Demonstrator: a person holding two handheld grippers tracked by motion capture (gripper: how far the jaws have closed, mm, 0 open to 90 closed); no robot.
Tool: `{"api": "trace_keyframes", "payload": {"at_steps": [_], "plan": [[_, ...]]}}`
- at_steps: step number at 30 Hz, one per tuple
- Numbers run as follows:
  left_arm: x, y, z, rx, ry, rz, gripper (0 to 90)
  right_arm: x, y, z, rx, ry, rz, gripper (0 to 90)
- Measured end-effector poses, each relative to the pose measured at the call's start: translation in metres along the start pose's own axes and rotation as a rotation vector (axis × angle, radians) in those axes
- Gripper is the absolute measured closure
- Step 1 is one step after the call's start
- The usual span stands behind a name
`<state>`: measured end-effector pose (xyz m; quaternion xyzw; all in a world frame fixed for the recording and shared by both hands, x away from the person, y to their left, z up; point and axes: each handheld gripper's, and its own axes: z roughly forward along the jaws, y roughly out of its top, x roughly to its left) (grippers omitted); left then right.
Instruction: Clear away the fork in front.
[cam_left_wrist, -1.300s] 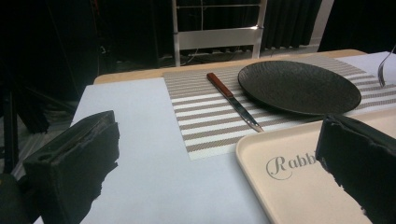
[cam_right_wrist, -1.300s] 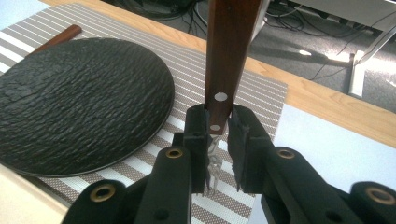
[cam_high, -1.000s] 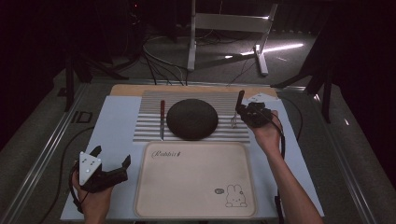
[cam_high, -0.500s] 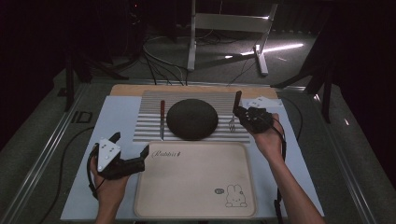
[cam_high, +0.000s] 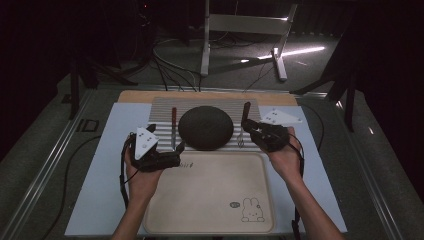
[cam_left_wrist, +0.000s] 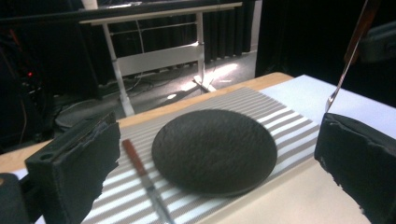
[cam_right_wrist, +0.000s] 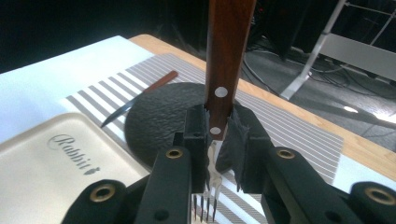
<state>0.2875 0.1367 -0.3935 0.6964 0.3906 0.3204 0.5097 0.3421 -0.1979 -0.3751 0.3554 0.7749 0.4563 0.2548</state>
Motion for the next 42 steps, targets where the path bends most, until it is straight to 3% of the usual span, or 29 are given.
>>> {"api": "trace_keyframes", "payload": {"at_steps": [3,4,14,18,22,24,30,36,40,42], "plan": [[-0.003,0.005,0.003,-0.003,-0.015,-0.002,1.9,0.004,0.0,0.0,-0.003,0.009,-0.01,78.1],[-0.009,0.013,0.007,-0.014,-0.039,-0.006,2.5,0.011,0.0,0.001,-0.005,0.024,-0.017,78.1],[-0.035,0.036,0.023,-0.034,-0.109,0.0,8.0,0.03,0.001,0.003,-0.024,0.064,-0.035,78.1],[-0.049,0.045,0.032,-0.046,-0.131,0.021,16.9,0.035,0.001,0.006,-0.027,0.078,-0.037,78.1],[-0.057,0.049,0.042,-0.05,-0.167,0.013,26.9,0.04,0.001,0.008,-0.031,0.089,-0.04,78.1],[-0.059,0.049,0.048,-0.051,-0.191,0.0,35.0,0.042,0.001,0.008,-0.035,0.096,-0.035,78.1],[-0.062,0.048,0.062,-0.027,-0.232,-0.058,45.6,0.047,0.002,0.009,-0.044,0.117,-0.03,78.1],[-0.066,0.045,0.068,-0.019,-0.265,-0.057,58.9,0.051,0.003,0.009,-0.051,0.135,-0.025,78.1],[-0.067,0.045,0.069,-0.027,-0.311,-0.049,75.0,0.052,0.004,0.008,-0.058,0.144,-0.021,78.1],[-0.067,0.045,0.069,-0.024,-0.309,-0.044,79.7,0.052,0.004,0.008,-0.055,0.153,-0.013,78.0]]}}
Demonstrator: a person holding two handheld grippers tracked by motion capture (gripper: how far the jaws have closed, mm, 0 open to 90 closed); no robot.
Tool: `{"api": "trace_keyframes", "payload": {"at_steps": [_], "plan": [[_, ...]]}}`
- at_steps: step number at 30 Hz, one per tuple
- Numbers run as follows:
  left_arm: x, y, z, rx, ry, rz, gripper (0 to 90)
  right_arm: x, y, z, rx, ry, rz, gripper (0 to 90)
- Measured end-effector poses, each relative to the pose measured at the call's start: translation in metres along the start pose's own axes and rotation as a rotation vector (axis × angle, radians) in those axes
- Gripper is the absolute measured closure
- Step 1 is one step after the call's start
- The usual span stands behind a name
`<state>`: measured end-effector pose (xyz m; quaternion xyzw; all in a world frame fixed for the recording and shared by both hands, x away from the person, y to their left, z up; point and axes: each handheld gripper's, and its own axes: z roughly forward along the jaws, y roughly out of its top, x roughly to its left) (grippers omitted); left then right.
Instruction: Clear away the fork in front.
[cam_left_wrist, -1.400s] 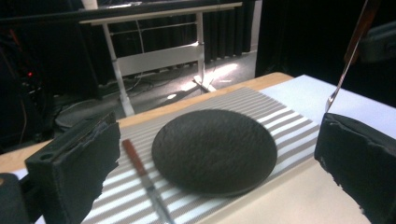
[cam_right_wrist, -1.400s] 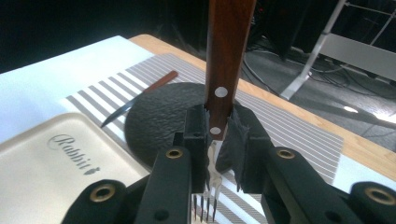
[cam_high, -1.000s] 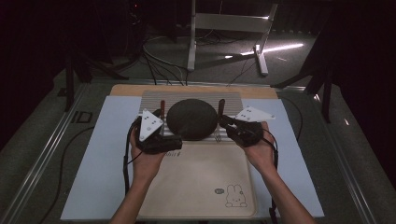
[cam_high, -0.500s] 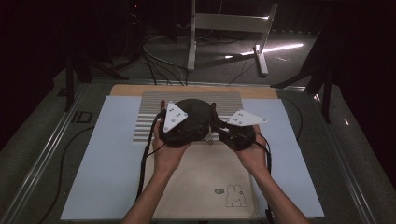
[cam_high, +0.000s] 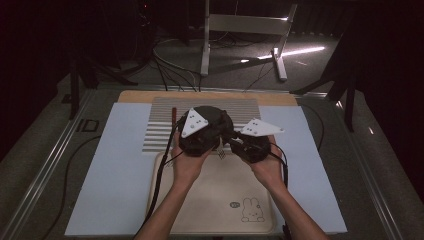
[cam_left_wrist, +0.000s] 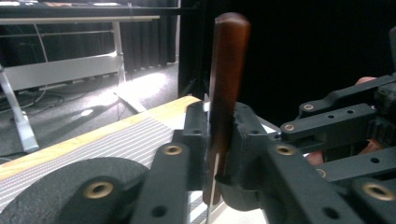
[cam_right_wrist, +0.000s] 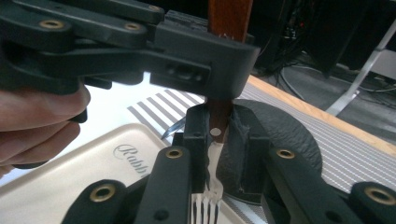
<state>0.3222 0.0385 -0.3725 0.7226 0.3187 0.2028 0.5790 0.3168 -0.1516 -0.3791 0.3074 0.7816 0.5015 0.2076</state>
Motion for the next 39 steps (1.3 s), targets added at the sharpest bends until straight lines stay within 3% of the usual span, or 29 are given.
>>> {"api": "trace_keyframes", "payload": {"at_steps": [3,6,13,18,25,39], "plan": [[0.001,0.0,0.0,0.011,-0.006,0.005,80.5,-0.002,-0.001,-0.001,0.004,0.025,0.015,75.2],[0.002,-0.001,-0.001,0.021,-0.007,0.003,80.7,-0.003,-0.003,-0.001,0.016,0.035,0.016,50.7],[0.006,0.001,-0.005,0.028,-0.003,-0.005,80.7,-0.006,-0.013,-0.005,0.049,-0.069,0.017,20.5],[0.01,0.002,-0.008,0.037,-0.001,-0.01,80.7,-0.014,-0.02,-0.013,0.038,-0.117,0.008,15.0],[0.015,0.004,-0.013,0.047,-0.004,-0.028,80.8,-0.024,-0.028,-0.025,0.051,-0.17,0.006,15.3],[0.028,0.005,-0.023,0.094,-0.012,-0.037,80.8,-0.038,-0.042,-0.036,0.058,-0.219,0.04,15.6]]}}
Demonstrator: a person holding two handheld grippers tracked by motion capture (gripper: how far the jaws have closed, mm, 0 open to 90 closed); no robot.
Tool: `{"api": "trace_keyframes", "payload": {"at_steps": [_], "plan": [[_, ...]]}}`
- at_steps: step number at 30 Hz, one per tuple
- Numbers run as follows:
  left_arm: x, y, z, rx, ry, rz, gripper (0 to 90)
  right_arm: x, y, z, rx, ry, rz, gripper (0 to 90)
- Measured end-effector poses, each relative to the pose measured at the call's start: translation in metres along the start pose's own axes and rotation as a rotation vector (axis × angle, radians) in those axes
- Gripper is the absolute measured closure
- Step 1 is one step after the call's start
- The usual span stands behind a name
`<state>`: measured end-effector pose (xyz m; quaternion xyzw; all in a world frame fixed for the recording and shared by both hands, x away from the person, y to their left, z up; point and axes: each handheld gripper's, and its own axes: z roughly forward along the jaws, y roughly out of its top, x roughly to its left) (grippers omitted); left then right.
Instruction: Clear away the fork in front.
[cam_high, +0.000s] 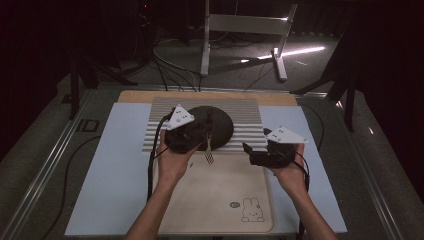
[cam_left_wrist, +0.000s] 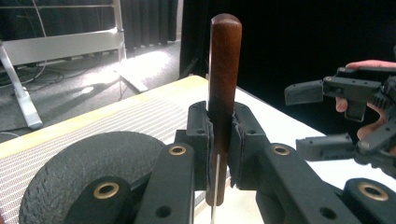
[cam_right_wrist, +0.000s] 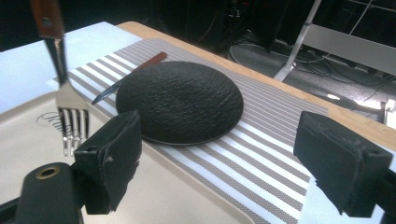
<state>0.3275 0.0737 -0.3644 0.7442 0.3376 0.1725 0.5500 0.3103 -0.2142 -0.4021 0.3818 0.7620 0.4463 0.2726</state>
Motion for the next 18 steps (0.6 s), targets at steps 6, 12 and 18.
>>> {"api": "trace_keyframes", "payload": {"at_steps": [6,12,18], "plan": [[0.007,0.0,-0.007,0.009,0.006,-0.007,80.8,-0.007,-0.004,-0.003,-0.009,-0.011,0.016,15.5],[0.013,0.0,-0.012,0.014,-0.002,-0.024,80.9,-0.014,-0.009,-0.005,-0.005,-0.027,0.038,14.6],[0.019,-0.001,-0.018,0.021,-0.02,-0.033,80.8,-0.02,-0.012,-0.008,-0.01,-0.039,0.064,13.1]]}}
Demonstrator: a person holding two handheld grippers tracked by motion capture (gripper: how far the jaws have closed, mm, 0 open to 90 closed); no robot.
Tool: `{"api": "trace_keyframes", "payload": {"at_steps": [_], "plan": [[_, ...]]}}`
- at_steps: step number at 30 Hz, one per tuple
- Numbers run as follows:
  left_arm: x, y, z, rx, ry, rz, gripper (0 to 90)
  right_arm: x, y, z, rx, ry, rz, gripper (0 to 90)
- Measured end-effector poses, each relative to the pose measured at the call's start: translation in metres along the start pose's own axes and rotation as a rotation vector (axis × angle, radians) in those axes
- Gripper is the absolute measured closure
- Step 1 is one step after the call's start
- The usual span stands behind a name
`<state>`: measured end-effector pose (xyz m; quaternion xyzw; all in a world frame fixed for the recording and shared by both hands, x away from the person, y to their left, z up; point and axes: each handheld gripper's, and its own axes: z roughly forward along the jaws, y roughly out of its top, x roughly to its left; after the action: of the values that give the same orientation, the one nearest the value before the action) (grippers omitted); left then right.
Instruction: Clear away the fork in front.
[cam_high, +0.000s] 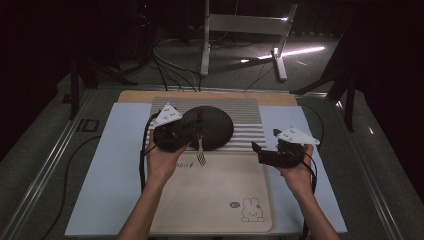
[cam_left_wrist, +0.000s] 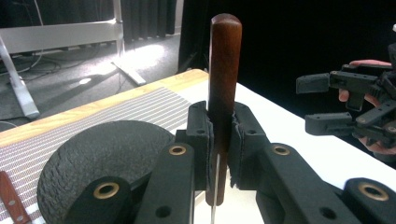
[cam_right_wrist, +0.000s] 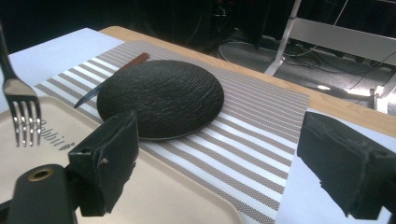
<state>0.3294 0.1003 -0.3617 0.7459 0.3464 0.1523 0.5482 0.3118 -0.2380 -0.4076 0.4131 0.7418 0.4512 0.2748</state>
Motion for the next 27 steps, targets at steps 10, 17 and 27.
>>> {"api": "trace_keyframes", "payload": {"at_steps": [10,17,27], "plan": [[0.01,-0.003,-0.015,0.014,0.005,0.016,80.9,-0.005,-0.002,-0.002,0.001,-0.016,0.008,12.9],[0.015,-0.006,-0.026,0.027,0.006,0.021,80.8,-0.007,-0.004,-0.003,0.002,-0.02,0.01,12.9],[0.018,-0.013,-0.042,0.066,-0.012,0.03,80.8,-0.013,-0.006,-0.004,0.009,-0.035,0.016,13.1]]}}
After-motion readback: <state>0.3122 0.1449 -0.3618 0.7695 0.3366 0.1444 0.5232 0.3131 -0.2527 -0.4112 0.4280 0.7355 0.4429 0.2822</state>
